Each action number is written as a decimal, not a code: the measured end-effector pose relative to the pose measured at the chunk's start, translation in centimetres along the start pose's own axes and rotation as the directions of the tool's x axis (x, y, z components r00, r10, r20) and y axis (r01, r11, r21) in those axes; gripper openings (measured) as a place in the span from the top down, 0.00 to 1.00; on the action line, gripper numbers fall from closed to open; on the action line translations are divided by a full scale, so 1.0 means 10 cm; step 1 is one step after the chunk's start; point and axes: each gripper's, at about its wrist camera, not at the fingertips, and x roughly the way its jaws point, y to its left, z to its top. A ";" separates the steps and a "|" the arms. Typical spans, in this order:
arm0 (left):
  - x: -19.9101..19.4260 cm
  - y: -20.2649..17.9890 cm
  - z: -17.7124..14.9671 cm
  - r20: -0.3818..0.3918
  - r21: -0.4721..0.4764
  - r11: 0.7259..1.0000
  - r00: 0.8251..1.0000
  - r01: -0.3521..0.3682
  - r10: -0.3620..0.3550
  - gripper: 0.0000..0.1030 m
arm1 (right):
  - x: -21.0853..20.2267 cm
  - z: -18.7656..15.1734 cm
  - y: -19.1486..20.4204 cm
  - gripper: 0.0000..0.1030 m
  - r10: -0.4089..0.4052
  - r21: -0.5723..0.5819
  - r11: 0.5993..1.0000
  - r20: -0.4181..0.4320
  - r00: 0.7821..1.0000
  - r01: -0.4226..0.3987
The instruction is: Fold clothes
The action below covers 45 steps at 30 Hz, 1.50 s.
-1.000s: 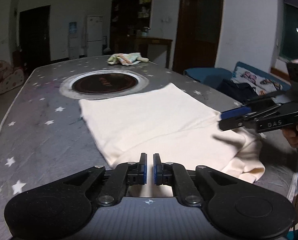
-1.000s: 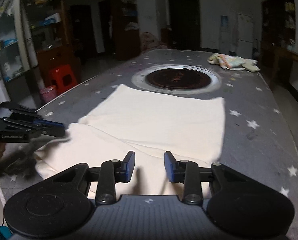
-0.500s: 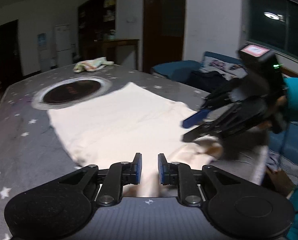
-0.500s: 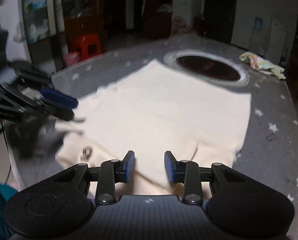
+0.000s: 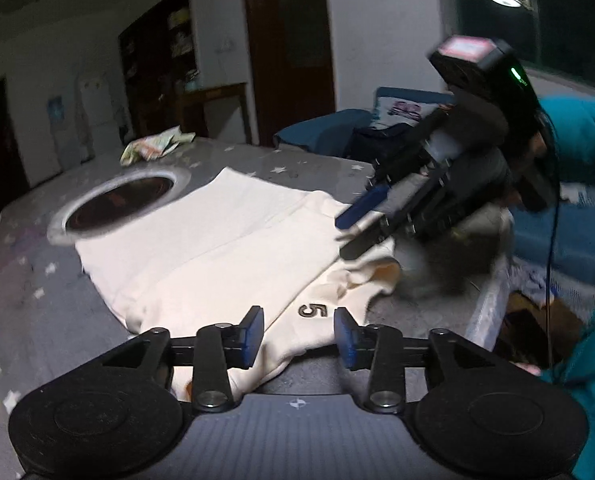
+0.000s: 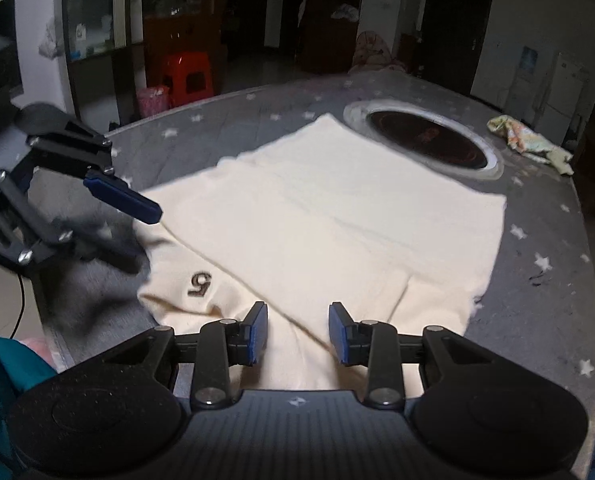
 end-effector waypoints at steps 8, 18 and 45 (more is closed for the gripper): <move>0.16 -0.14 -0.06 -0.018 0.127 0.992 1.000 -0.022 0.025 0.59 | -0.22 -0.09 -0.04 0.60 -0.061 -0.079 0.995 -0.061 0.996 0.056; 0.34 -0.14 -0.05 -0.012 0.125 0.992 1.000 -0.020 0.021 0.92 | -0.24 -0.27 0.07 0.51 -0.098 -0.218 0.973 -0.112 0.989 0.072; 0.19 0.01 -0.13 0.003 0.073 0.995 0.997 -0.074 0.074 0.58 | -0.04 -0.02 -0.06 0.90 0.007 -0.095 0.995 0.029 1.000 -0.004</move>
